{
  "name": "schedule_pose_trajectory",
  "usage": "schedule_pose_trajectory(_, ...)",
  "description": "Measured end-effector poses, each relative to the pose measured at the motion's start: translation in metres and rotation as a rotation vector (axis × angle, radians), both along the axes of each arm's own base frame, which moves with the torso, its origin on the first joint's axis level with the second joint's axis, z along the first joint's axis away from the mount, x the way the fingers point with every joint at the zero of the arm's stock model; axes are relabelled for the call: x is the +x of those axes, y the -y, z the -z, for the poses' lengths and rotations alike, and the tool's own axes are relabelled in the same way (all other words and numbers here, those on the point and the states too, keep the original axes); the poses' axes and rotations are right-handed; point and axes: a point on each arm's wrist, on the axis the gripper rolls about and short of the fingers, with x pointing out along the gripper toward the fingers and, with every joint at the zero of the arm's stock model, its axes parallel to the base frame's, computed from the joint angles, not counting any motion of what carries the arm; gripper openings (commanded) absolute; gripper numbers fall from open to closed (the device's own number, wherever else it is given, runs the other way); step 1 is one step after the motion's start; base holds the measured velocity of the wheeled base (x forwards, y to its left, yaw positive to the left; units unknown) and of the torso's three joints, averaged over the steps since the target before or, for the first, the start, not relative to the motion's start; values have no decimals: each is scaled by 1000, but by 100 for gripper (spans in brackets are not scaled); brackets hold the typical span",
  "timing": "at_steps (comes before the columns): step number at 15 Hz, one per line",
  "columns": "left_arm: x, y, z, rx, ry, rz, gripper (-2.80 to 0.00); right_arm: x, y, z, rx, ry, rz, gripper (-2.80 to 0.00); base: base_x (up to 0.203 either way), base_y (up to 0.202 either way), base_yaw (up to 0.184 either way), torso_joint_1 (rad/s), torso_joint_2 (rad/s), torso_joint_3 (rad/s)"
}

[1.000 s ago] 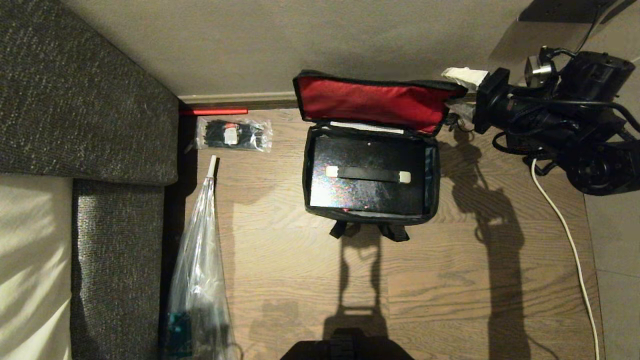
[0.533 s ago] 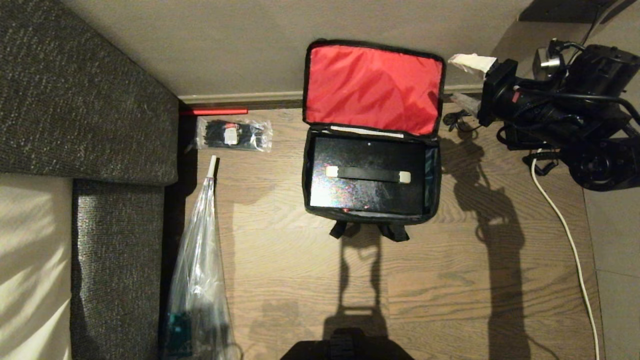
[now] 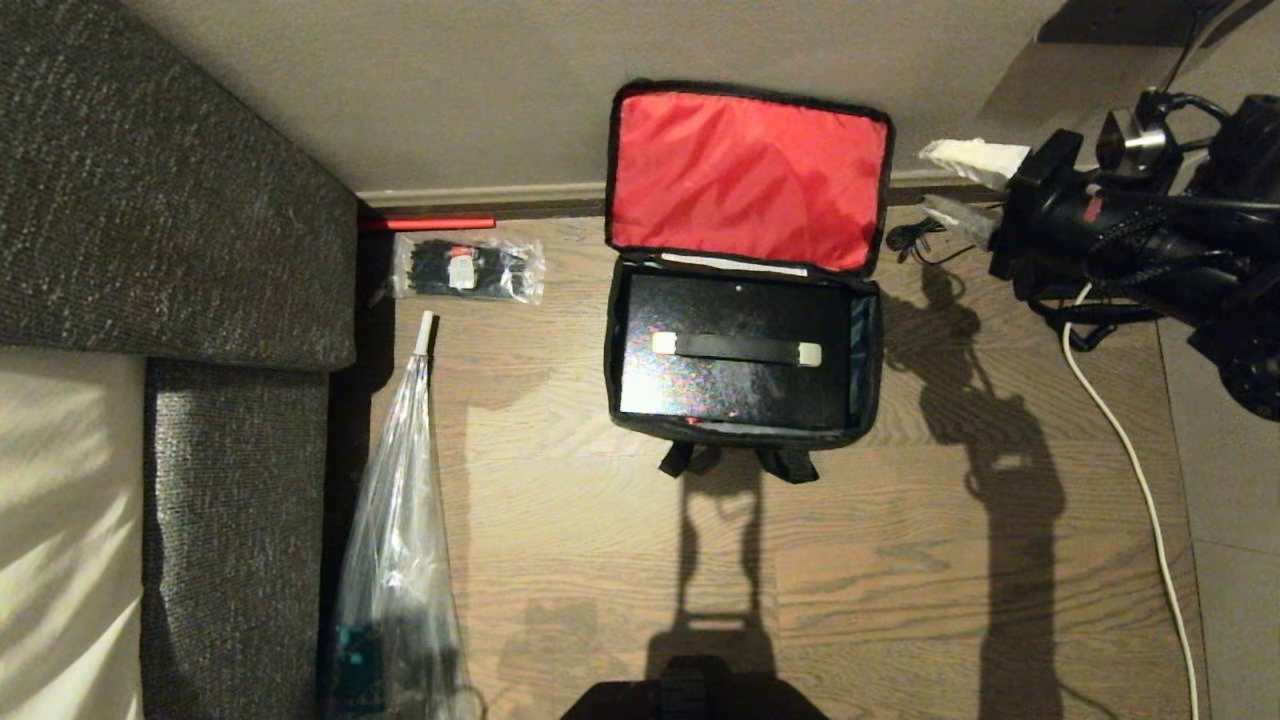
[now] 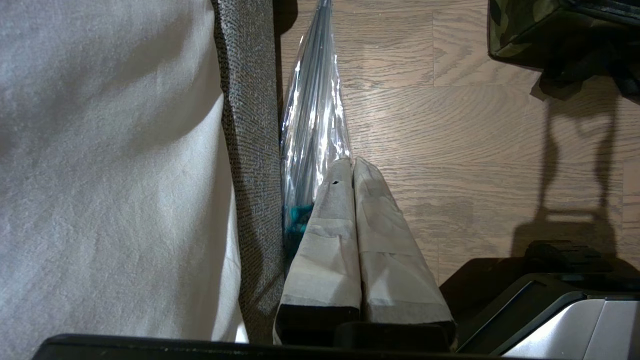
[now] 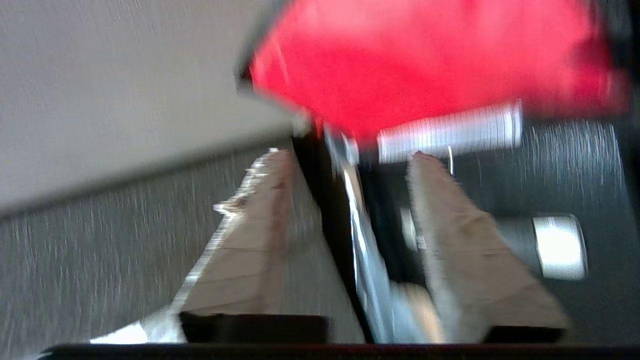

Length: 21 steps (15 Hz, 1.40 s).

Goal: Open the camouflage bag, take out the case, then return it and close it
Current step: Open the top of the storage box, then grip the handle

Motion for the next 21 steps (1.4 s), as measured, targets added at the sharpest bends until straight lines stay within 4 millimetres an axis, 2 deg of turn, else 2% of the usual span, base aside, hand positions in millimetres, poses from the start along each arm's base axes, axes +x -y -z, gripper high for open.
schedule_pose_trajectory(3, 0, 0, 0, 0, 0, 0, -280, -37, 3, 35, -90, -101, -39, -280, 0, 0, 0, 0, 0, 0)
schedule_pose_trajectory(7, 0, 0, 0, 0, 0, 0, -280, -106, 12, 71, -391, -138, 4, -280, 0, 0, 0, 0, 0, 0)
schedule_pose_trajectory(10, 0, 0, 0, 0, 0, 0, -280, -166, 21, 95, -642, -156, 89, -280, 0, 0, 0, 0, 0, 0)
schedule_pose_trajectory(14, 0, 0, 0, 0, 0, 0, -280, -252, 34, 114, -819, -57, 219, -280, 0, 0, 0, 0, 0, 0)
schedule_pose_trajectory(16, 0, 0, 0, 0, 0, 0, -280, -288, 39, 139, -925, -85, 278, -280, 0, 0, 0, 0, 0, 0)
schedule_pose_trajectory(18, 0, 0, 0, 0, 0, 1, -280, -312, 42, 168, -1008, -133, 326, -280, 0, 0, 0, 0, 0, 0)
schedule_pose_trajectory(21, 0, 0, 0, 0, 0, 1, -280, -328, 44, 186, -1014, -86, 507, -280, 0, 0, 0, 0, 0, 0)
